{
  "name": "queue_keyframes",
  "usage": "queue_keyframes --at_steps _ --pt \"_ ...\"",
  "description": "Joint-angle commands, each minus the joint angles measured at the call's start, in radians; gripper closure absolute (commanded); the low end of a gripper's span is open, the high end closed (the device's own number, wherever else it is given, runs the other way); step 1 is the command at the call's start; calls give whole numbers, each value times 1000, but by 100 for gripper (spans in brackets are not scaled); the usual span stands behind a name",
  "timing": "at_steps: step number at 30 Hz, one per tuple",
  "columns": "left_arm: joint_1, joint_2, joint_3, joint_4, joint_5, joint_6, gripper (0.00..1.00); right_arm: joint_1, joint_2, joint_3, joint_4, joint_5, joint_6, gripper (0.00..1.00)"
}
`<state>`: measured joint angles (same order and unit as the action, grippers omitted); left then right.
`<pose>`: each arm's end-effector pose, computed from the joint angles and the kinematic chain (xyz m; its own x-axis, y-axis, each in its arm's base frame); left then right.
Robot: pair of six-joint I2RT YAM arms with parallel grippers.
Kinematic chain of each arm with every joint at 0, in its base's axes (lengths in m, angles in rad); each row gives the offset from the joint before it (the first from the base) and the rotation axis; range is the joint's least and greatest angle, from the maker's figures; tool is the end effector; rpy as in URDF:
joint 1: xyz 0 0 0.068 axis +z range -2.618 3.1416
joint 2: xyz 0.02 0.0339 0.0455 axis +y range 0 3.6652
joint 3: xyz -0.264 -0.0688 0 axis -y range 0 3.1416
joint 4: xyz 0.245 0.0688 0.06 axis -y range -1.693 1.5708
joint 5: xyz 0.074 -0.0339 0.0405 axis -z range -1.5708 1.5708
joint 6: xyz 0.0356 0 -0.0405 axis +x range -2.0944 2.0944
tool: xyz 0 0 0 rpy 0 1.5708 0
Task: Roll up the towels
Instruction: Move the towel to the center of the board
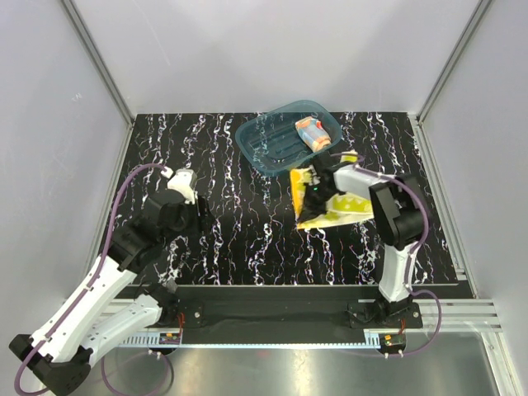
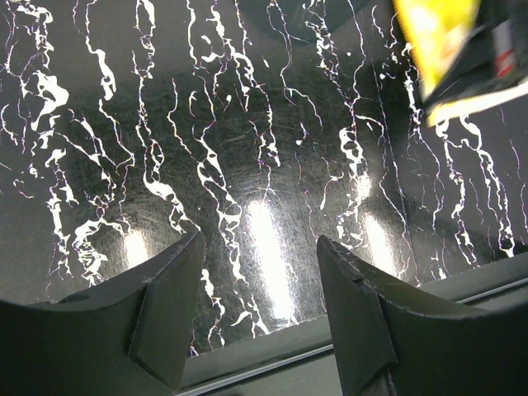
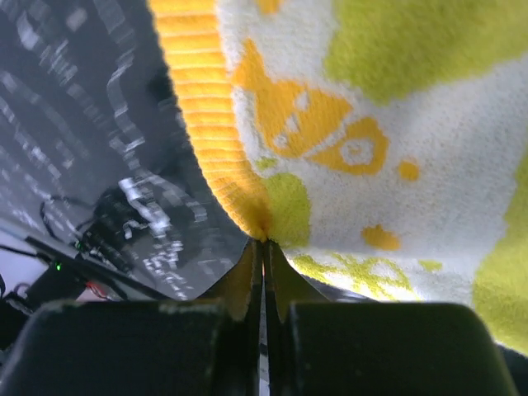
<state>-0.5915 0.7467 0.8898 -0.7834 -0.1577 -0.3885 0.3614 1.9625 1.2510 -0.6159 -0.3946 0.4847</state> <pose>0.1257 -0.0777 0.3219 -0.6280 -0.0288 -0.7777 0.2250 0.9499 -0.2169 0.3425 0.1441 0.1393 -0.9957 0.0834 -0.0394 0.0575 0.8950 0.4424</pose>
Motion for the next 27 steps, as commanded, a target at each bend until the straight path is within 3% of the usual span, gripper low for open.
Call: queue_keyframes --at_steps 1,7,9,11,14,17,24,27 --pt "1 -15 -2 46 -11 10 38 153 -31 2 100 -85 155 100" --pt "2 -7 -3 41 -13 0 38 349 50 68 405 -205 428 100" --pt "1 -7 -2 35 -23 -4 38 411 97 190 418 -236 450 100" --pt "2 -10 0 27 -36 -12 37 445 163 334 305 -234 399 85" --pt "2 -14 0 21 -42 -19 37 458 176 407 164 -202 326 42" --pt "2 5 6 7 -43 -42 36 458 102 375 58 -97 252 31" --pt "2 166 -38 45 1 -156 38 452 -71 340 -177 247 149 29" --pt "5 282 -46 87 12 -179 38 450 -82 323 -232 306 126 31"
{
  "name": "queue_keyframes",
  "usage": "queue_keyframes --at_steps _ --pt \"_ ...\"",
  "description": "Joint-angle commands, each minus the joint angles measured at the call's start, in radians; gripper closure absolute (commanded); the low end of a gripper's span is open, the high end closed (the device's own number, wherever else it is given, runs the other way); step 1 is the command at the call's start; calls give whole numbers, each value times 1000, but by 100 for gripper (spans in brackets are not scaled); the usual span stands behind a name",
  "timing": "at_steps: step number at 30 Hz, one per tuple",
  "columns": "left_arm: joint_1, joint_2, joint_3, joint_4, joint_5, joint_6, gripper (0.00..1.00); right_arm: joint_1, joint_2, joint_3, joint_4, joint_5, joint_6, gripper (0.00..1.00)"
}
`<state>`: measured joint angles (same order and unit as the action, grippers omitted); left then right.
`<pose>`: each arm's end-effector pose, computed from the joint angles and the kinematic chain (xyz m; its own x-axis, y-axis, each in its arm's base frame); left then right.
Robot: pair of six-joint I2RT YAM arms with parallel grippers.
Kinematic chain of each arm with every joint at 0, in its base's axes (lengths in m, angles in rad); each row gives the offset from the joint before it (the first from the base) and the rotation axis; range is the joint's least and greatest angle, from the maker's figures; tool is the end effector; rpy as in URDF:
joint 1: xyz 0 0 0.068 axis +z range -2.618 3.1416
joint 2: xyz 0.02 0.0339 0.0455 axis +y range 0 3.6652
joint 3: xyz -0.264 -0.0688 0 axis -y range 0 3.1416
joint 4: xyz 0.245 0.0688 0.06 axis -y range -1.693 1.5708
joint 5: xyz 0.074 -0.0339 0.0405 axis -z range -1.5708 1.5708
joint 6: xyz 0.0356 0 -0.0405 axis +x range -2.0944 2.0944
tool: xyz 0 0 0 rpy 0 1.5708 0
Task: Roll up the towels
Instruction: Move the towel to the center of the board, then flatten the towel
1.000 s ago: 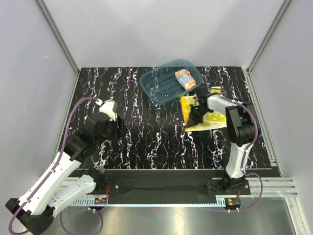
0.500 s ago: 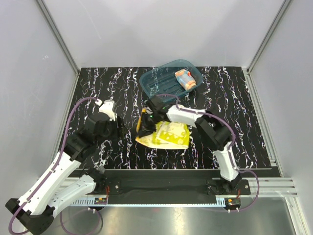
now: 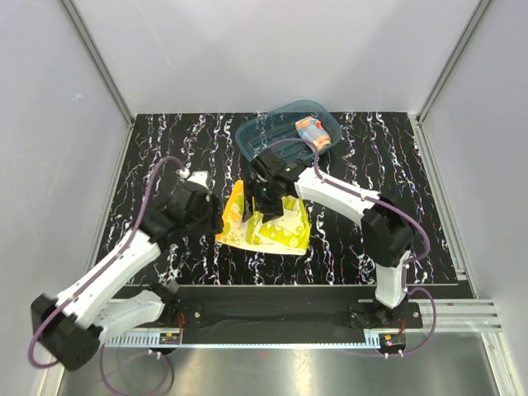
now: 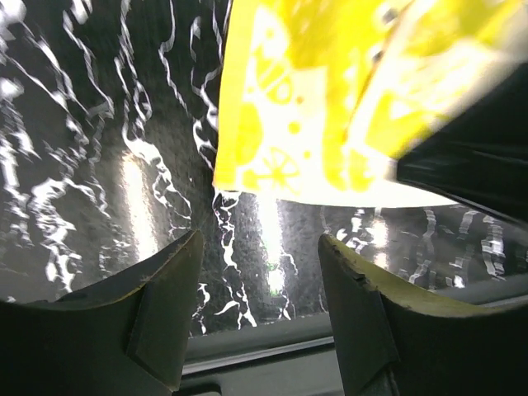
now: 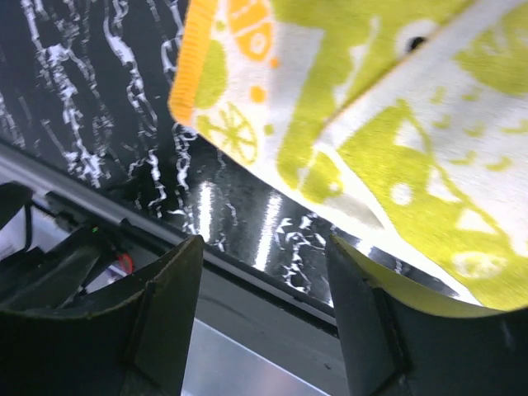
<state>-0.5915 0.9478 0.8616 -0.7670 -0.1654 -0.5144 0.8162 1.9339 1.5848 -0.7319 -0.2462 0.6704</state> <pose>0.1585 -0.0994 0.2844 -0.7708 -0.0668 -0.6335 0.0929 0.9721 -0.2155 0.2783 0.3087 0.2371 -0.9614 -0.1429 -0.2350 -0.2396 0.8545 0.4608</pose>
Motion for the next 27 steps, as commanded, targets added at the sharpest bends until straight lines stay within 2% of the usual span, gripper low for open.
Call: queue_keyframes --at_steps 1,4,11,20,23,24,27 --pt "7 106 -25 83 26 -56 37 -5 -44 -16 -124 166 -64 33" --pt "24 196 -53 144 61 -68 36 0 -15 -26 -118 150 -61 38" --pt "116 336 -127 307 147 -56 35 8 80 21 -135 194 -72 41" --pt "167 526 -111 347 159 -35 38 17 191 124 -185 234 -84 41" --pt "167 568 -121 371 210 -39 56 23 201 139 -198 239 -86 42" --pt "167 572 -136 382 224 -41 66 23 206 144 -207 240 -86 41" --pt "168 589 -160 428 253 -44 75 24 215 159 -216 240 -92 42"
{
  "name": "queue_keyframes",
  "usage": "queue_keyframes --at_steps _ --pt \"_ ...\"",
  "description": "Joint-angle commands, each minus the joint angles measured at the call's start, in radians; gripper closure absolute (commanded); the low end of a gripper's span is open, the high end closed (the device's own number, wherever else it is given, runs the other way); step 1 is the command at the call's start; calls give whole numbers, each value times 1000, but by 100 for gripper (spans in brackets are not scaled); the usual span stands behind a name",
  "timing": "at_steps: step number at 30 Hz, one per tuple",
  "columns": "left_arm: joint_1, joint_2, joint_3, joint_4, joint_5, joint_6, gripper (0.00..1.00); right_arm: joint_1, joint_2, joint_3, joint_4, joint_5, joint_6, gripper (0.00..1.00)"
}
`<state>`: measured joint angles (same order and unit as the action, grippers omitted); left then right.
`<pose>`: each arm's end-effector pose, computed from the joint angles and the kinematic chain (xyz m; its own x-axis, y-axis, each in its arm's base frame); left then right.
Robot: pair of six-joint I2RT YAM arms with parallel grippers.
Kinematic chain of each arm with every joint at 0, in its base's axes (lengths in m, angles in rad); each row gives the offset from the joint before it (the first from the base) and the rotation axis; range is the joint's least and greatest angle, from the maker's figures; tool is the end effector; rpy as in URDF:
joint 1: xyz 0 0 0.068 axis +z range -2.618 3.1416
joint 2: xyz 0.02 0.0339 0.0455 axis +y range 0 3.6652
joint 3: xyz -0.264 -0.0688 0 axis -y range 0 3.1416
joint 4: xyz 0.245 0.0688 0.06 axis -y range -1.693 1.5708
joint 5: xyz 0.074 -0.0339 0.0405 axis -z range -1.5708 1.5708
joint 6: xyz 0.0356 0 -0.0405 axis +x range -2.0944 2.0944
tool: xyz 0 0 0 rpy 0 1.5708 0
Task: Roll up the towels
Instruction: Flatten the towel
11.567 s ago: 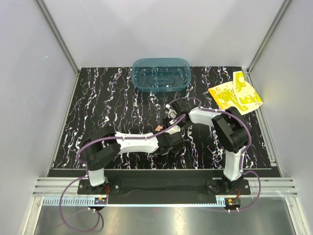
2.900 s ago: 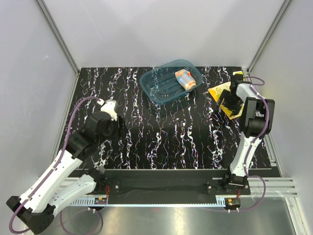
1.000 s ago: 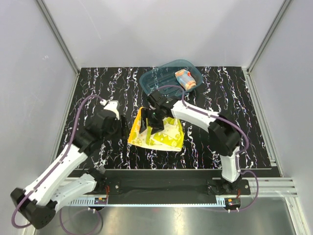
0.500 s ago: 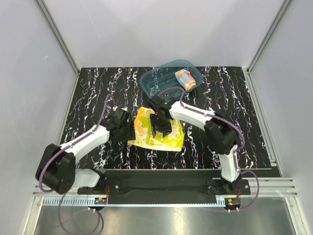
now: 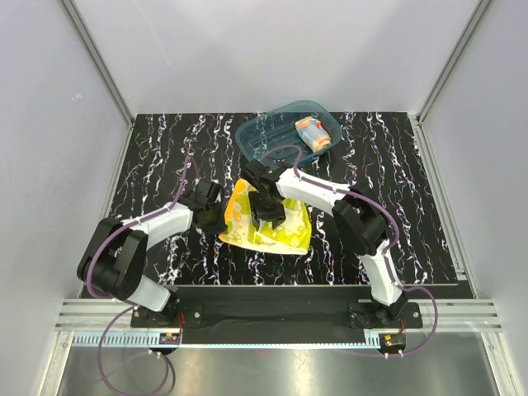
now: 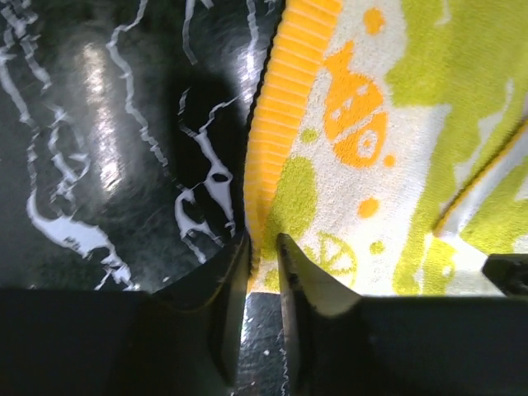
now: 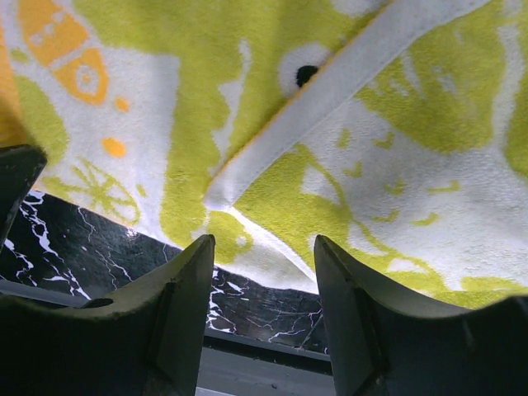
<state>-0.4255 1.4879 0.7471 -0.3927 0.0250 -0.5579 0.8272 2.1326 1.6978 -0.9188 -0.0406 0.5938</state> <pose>0.2418 -0.1105 0.1562 -0.9236 -0.1625 -0.3473 -0.0786 0.9667 -0.2434 0.2912 0.3187 0.1811 -0.9627 -0.2209 -0.1564 -0.2446 0.9574 0.1534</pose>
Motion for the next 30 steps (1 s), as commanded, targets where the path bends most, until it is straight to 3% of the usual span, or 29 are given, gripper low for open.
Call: queue_keyframes --at_steps 1,8,16,19,23,26,30 --pt "2 52 -46 52 64 0 79 15 18 52 -28 34 -14 42" --pt "7 52 -45 60 73 6 91 36 72 105 -48 59 -8 42" --pt "8 49 -48 63 78 9 95 50 136 132 -75 113 -6 50" --pt "10 48 -51 64 79 9 96 58 156 134 -87 136 -8 61" --pt "13 45 -51 64 82 9 98 56 152 114 -83 150 -5 83" --pt "14 48 -52 64 84 9 100 56 125 105 -83 154 -5 87" --pt "19 46 -54 64 84 6 100 56 52 108 -120 183 -8 84"
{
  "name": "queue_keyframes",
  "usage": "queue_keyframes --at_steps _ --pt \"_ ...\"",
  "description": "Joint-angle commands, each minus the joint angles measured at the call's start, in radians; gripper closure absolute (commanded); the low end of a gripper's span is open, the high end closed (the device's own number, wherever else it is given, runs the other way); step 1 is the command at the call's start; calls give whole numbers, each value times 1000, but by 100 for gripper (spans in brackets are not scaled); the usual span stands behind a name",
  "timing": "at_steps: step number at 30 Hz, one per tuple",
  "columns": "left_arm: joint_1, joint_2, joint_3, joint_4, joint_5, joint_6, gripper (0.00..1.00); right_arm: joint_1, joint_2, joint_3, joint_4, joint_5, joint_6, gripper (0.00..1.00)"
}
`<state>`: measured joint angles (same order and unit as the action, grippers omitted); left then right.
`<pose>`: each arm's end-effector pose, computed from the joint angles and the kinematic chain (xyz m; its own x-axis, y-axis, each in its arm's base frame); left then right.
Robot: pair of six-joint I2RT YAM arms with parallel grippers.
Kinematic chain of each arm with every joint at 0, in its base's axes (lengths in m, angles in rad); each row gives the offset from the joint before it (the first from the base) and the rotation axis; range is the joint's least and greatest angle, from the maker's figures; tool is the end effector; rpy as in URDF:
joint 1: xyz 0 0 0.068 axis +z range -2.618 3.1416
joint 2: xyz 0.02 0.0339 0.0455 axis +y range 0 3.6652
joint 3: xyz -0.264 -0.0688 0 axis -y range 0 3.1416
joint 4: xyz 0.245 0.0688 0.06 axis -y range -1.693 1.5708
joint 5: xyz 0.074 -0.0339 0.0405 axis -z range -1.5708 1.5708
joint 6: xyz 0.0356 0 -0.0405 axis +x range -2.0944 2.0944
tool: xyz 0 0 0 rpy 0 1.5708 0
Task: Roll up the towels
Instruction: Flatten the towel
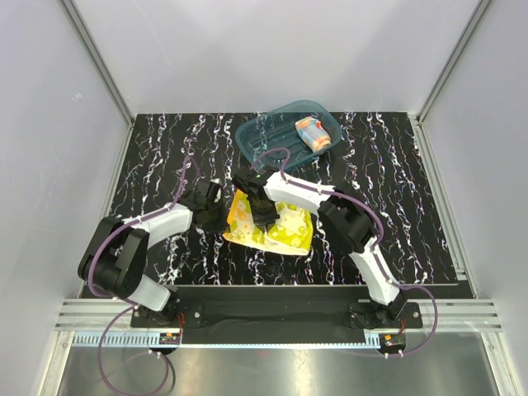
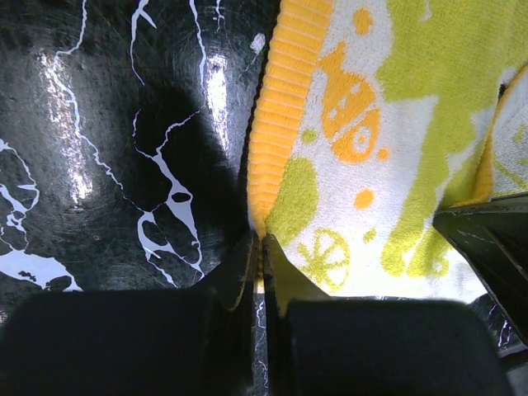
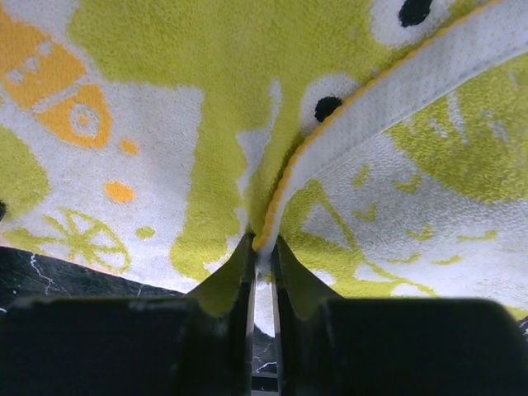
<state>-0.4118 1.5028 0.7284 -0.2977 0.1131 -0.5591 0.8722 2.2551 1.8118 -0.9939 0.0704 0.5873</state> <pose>0.2472 -0.1123 0.1524 -0.9194 -0.1735 -0.3529 -0.0478 0.9400 -0.3377 0.2904 0.3418 0.1586 -0.9505 -0.2723 -0.1495 -0.2776 0.9606 0.0158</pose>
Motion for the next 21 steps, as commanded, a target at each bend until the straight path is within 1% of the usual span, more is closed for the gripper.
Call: queue_keyframes --at_steps 1,3,6,9,14,15,16,17,19,20,21 --pt "10 31 -35 -31 -3 7 100 10 -86 -11 -52 83 -3 84" --pt "13 30 -38 -27 2 5 100 8 -138 -20 -74 106 -6 82" --pt "25 27 -44 -24 11 5 100 1 -202 -61 -78 111 -9 81" --pt "34 25 -47 -18 19 2 100 -6 -256 -132 -66 103 -6 81" --pt "39 27 -47 -17 23 4 100 -16 -299 -186 -45 88 -6 81" --pt "39 27 -47 -18 22 2 100 -19 -310 -203 -40 86 -6 82" --pt "41 25 -49 -18 22 2 100 -24 -316 -213 -37 83 -7 92" --pt "42 25 -52 -18 22 1 100 -29 -333 -224 -25 75 -7 99" --pt "45 19 -57 -18 31 -1 100 -56 -365 -282 3 74 -3 100" --pt "47 13 -58 -17 37 -5 100 -74 -411 -308 12 72 0 100" --pt "50 -2 -60 -18 45 -13 100 -94 -437 -368 23 71 0 100"
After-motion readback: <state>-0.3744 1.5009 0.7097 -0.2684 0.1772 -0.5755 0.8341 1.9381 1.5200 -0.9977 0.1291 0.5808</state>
